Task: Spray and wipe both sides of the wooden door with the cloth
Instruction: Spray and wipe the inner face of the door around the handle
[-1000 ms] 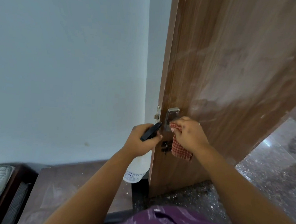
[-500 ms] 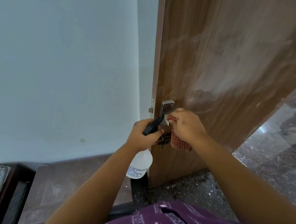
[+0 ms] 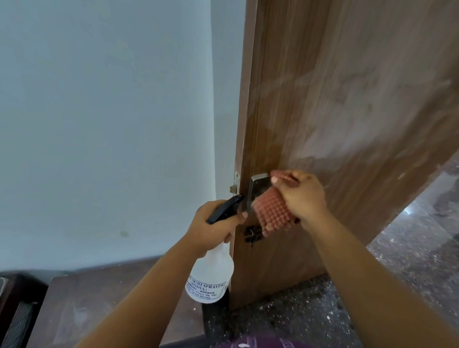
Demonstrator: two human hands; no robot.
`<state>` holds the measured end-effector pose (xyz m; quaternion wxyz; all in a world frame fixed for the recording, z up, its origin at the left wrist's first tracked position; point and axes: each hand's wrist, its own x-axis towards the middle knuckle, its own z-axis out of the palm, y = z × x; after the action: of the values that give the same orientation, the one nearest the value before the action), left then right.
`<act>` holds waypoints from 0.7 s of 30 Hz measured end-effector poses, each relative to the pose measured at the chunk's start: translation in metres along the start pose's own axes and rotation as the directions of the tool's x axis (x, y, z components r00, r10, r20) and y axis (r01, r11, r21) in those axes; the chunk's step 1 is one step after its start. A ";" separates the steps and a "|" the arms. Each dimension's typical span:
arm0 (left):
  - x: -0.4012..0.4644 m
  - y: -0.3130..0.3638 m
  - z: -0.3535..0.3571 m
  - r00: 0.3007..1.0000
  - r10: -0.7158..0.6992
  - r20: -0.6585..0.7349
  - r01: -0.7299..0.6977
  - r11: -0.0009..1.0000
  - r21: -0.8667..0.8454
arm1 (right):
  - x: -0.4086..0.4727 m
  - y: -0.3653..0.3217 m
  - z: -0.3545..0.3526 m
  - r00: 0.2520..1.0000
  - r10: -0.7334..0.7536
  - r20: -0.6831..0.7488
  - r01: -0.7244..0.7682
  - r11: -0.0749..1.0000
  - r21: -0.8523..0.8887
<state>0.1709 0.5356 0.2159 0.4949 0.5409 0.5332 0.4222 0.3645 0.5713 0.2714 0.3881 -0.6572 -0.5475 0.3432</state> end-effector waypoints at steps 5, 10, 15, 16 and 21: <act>0.001 -0.003 0.001 1.000 0.013 0.001 -0.013 0.999 0.043 | 0.000 0.018 0.026 0.960 -0.243 -0.140 0.196 0.938 -0.287; 0.003 -0.002 -0.002 0.999 0.034 0.004 -0.034 0.997 0.065 | 0.004 -0.008 -0.004 0.985 0.057 0.163 0.017 0.909 -0.416; 0.007 0.000 -0.010 0.999 0.044 0.001 -0.044 0.996 0.072 | 0.000 -0.019 -0.022 0.974 -0.093 0.206 0.190 0.832 -0.521; 0.007 -0.001 -0.011 0.999 0.054 0.000 -0.054 0.995 0.079 | -0.002 -0.016 -0.018 0.961 -0.229 0.155 0.276 0.834 -0.478; 0.010 -0.007 -0.008 0.996 0.089 0.025 -0.091 0.993 0.081 | 0.007 0.017 0.002 0.875 -0.432 0.220 0.484 0.756 -0.440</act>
<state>0.1628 0.5460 0.2090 0.4584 0.5885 0.5199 0.4162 0.3718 0.5772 0.2555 0.2549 -0.5594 -0.7789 0.1239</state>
